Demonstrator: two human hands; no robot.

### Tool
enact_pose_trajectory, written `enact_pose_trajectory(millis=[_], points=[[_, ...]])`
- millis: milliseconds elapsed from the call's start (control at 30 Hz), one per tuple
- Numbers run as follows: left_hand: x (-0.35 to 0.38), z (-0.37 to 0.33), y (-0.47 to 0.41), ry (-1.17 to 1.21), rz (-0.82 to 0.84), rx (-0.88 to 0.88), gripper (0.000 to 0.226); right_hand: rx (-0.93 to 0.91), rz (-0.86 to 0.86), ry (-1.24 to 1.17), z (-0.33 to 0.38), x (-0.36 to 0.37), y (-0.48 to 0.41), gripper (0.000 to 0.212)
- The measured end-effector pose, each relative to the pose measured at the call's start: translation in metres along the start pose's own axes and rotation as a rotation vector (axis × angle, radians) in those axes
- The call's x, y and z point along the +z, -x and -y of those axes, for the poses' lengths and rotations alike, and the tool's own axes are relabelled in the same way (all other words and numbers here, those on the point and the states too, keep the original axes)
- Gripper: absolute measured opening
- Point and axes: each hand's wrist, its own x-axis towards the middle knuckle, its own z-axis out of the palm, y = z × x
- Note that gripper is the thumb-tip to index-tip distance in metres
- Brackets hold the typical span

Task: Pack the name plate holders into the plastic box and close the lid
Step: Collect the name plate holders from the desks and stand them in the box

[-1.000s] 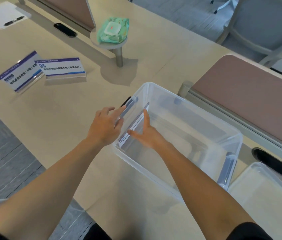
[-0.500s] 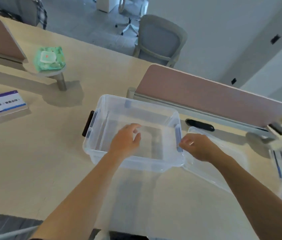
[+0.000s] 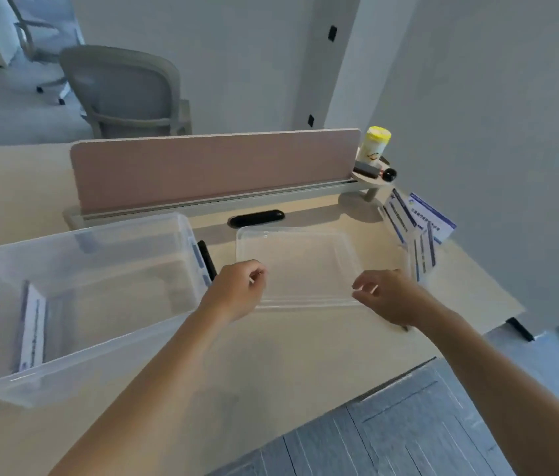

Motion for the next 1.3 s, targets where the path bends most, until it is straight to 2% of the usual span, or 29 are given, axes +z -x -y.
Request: enact_pose_trajectory(millis=[467, 700, 1000, 1200, 1300], points=[[0.166, -0.170, -0.078, -0.061, 0.203, 0.084, 0.013, 0.096, -0.108, -0.152, -0.249, -0.057, 0.006, 0.022], [0.235, -0.196, -0.150, -0.024, 0.283, 0.071, 0.013, 0.151, -0.084, -0.148, -0.331, -0.084, -0.043, 0.025], [0.308, -0.208, -0.240, 0.068, 0.355, 0.003, 0.012, 0.197, 0.026, -0.076, -0.392, -0.126, -0.136, 0.023], [0.354, -0.215, -0.268, 0.107, 0.384, -0.105, 0.014, 0.125, 0.119, -0.061, -0.430, -0.128, -0.212, 0.027], [0.379, -0.222, -0.277, 0.110, 0.353, -0.164, 0.018, 0.035, 0.106, -0.120, -0.454, -0.122, -0.254, 0.029]])
